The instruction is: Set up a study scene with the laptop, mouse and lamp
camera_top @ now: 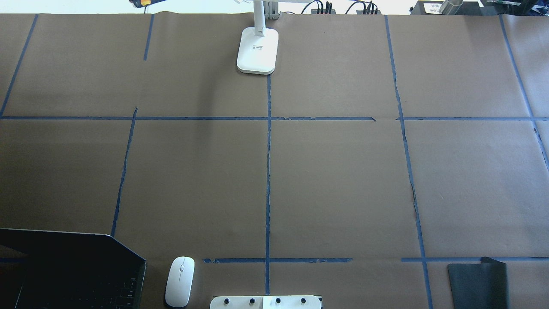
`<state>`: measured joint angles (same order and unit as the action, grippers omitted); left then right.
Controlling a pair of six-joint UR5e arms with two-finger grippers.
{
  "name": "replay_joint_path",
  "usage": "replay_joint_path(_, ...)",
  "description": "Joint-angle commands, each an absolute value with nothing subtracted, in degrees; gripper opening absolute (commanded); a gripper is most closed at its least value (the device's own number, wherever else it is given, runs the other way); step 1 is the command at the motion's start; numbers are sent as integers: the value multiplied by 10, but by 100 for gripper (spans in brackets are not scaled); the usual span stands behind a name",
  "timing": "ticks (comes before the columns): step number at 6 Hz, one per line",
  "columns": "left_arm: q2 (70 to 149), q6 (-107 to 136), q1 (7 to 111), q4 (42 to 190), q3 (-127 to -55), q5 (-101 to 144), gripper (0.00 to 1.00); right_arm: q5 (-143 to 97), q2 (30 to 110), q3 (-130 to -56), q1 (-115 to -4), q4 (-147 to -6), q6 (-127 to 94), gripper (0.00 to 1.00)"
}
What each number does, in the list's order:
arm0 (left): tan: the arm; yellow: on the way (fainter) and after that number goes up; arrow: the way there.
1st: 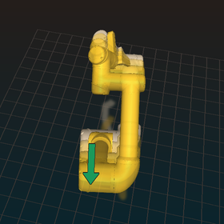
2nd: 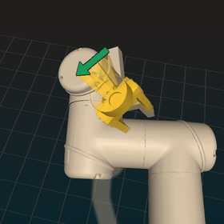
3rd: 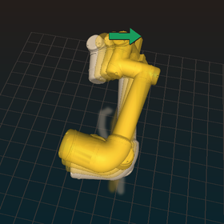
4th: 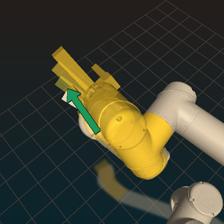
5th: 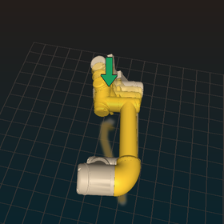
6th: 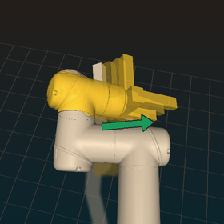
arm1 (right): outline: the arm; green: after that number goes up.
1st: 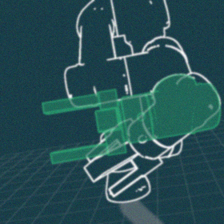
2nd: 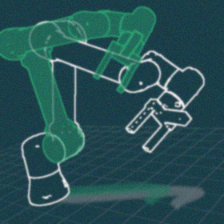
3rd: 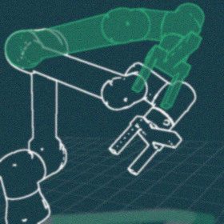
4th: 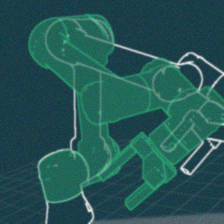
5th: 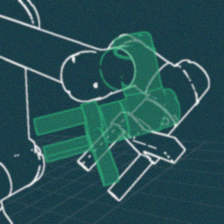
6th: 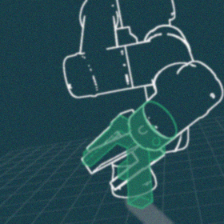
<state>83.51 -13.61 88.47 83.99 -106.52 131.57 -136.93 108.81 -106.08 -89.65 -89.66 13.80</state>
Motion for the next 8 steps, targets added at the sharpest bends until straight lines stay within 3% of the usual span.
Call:
replay_joint_path(1,885,-134,873,835,-1078,1319,100,-1369,1088,-1062,-896,-896,138,100)
replay_joint_path(3,884,-140,868,840,-1085,1334,100,-1369,1087,-1062,-896,-896,139,100)
replay_joint_path(8,885,-119,750,929,-1213,1469,100,-1370,1088,-1062,-896,-896,139,100)
